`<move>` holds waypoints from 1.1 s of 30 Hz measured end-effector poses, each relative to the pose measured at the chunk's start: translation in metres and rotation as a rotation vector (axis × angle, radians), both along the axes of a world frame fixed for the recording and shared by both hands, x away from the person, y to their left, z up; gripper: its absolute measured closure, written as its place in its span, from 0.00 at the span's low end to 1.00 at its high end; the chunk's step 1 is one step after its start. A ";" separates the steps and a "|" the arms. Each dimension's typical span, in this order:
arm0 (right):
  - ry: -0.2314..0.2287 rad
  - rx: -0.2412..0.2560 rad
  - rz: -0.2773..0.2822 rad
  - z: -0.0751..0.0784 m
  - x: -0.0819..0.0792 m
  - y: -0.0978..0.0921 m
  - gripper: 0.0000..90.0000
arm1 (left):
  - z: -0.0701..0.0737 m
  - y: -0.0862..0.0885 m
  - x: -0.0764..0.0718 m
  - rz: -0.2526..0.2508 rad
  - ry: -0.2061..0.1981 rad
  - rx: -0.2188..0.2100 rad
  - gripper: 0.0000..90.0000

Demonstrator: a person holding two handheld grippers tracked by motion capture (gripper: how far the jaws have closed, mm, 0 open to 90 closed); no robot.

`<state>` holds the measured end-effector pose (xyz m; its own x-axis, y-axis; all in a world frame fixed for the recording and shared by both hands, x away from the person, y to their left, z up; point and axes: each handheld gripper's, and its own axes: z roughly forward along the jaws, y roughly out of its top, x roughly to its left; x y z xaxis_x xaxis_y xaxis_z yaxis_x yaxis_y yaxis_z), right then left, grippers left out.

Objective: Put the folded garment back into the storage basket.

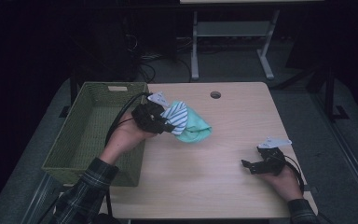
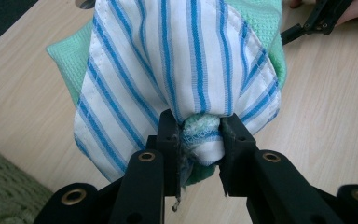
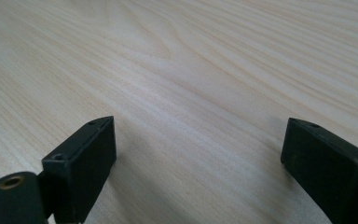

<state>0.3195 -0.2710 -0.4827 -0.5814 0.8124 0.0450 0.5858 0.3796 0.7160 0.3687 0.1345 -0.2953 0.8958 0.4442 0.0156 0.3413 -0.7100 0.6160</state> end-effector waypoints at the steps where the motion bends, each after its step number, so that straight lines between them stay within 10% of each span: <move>1: 0.000 0.000 0.000 0.000 0.000 0.000 0.11 | 0.000 0.002 0.000 0.012 0.001 -0.004 0.80; 33: 0.000 -0.005 0.000 0.000 0.000 -0.001 0.09 | 0.017 0.095 -0.009 0.268 -0.038 0.001 0.80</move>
<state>0.3193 -0.2719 -0.4830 -0.5812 0.8128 0.0409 0.5857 0.3829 0.7144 0.3599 0.2292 -0.2778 0.7447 0.6657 0.0475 0.4940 -0.5977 0.6314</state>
